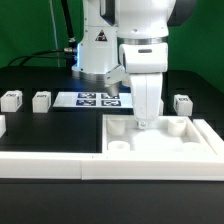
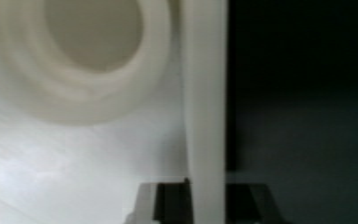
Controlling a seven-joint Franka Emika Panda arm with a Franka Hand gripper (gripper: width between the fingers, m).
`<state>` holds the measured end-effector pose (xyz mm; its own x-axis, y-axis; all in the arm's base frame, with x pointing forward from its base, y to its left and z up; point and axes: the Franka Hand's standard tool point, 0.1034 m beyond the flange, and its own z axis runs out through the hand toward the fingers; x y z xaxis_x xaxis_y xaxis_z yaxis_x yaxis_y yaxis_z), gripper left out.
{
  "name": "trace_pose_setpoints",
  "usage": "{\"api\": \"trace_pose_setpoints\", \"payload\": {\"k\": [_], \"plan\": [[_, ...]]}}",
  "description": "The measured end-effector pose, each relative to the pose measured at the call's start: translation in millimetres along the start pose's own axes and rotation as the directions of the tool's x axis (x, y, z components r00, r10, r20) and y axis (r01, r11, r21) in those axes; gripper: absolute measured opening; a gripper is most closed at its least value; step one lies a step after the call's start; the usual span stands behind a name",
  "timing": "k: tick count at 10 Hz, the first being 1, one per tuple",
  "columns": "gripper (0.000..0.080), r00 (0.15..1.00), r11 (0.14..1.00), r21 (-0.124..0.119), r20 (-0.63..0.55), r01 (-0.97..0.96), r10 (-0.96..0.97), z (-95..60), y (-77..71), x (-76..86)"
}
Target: Assemble square table
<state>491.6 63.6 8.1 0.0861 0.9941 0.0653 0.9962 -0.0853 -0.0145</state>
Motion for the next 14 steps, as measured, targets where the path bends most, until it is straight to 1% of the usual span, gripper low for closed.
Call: {"api": "trace_pose_setpoints", "payload": {"k": [3,4,5,6,7,8,9,10,14], "plan": [[0.0060,1.000,1.000,-0.003,0.006,0.001,-0.001,0.2,0.0,-0.2],[0.0132,1.000,1.000,-0.002,0.006,0.000,0.000,0.3,0.0,-0.4],[0.0132,1.000,1.000,-0.002,0.006,-0.001,0.001,0.2,0.1,-0.7],[0.0268,1.000,1.000,-0.003,0.006,-0.001,0.001,0.2,0.1,-0.9],[0.0454,1.000,1.000,-0.003,0.006,-0.001,0.001,0.2,0.2,-1.1],[0.0577,1.000,1.000,-0.003,0.006,-0.002,0.002,0.2,0.2,-1.3],[0.0577,1.000,1.000,-0.003,0.006,-0.002,0.002,0.2,0.2,-1.4],[0.0634,1.000,1.000,-0.003,0.006,-0.002,0.002,0.2,0.3,-1.5],[0.0649,1.000,1.000,-0.003,0.006,-0.003,0.003,0.2,0.3,-1.9]]}}
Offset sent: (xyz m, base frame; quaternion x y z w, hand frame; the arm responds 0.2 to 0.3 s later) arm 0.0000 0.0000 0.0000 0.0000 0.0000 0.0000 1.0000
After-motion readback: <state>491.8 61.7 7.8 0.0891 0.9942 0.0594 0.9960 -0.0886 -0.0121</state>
